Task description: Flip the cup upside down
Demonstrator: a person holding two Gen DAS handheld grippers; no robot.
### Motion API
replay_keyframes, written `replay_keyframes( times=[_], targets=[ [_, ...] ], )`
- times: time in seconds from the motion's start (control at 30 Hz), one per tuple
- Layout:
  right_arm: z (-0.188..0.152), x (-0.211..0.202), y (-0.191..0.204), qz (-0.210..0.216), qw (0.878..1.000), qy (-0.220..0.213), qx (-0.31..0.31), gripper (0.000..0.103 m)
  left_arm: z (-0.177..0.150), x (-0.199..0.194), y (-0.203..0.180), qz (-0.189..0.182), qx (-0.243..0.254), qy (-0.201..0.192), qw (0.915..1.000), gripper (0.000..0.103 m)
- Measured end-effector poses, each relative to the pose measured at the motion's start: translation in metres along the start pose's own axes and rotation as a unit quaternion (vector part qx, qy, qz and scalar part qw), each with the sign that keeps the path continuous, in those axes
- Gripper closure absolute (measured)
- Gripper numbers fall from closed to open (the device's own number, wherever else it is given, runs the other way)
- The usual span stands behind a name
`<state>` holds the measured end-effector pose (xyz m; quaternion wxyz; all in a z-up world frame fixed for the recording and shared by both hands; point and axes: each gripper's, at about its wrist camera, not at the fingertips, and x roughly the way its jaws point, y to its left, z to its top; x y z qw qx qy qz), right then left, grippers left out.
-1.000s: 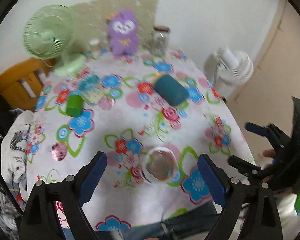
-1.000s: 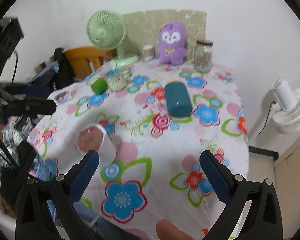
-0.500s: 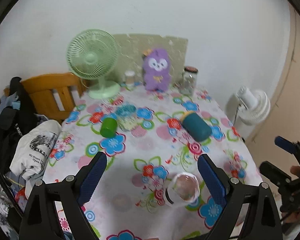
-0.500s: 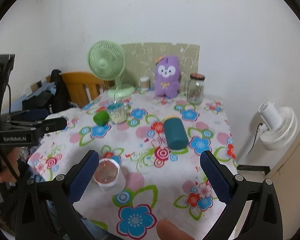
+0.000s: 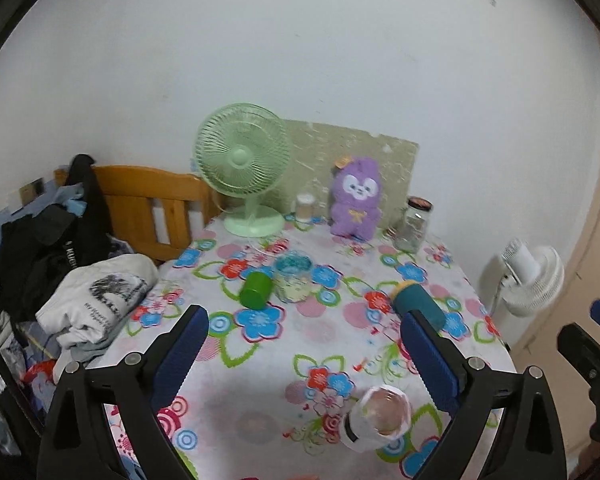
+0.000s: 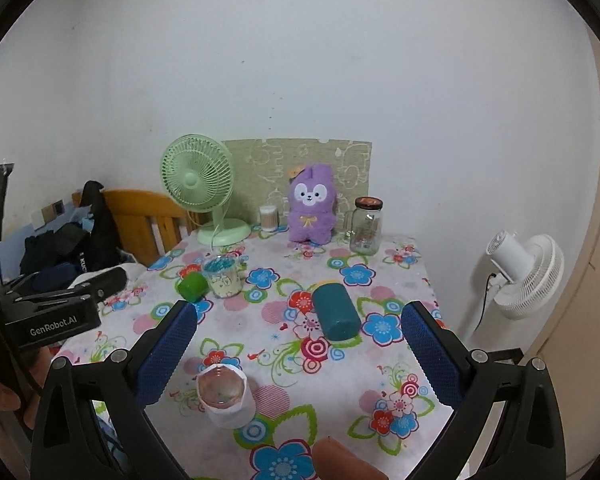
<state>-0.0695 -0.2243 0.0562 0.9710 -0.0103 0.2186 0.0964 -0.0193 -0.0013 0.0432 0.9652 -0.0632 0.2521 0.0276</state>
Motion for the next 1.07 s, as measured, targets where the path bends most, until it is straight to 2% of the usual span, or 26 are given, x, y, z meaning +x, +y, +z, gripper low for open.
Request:
replay_keyframes(
  times=[0.07,0.2,0.47,0.9,1.07],
  targets=[
    [-0.002,-0.001,0.000,-0.008,1.000,-0.002,0.003,0.000,-0.002,-0.005,0.003,0.018,-0.002,-0.019,0.9996,0.000],
    [-0.005,-0.005,0.000,-0.020,1.000,-0.010,0.009,0.000,-0.005,-0.015,0.007,0.033,0.006,-0.049,0.9982,0.000],
    [-0.007,-0.004,0.001,-0.025,0.999,-0.010,0.019,0.000,-0.005,-0.021,0.000,0.048,0.035,-0.064,0.9961,0.000],
    [-0.009,-0.001,-0.002,-0.022,0.999,-0.001,0.030,0.000,-0.005,-0.010,-0.017,-0.001,0.043,-0.040,0.9983,0.000],
    [-0.009,-0.001,-0.004,-0.021,0.999,0.000,0.032,0.000,-0.005,-0.009,-0.019,-0.006,0.043,-0.037,0.9984,0.000]
  ],
)
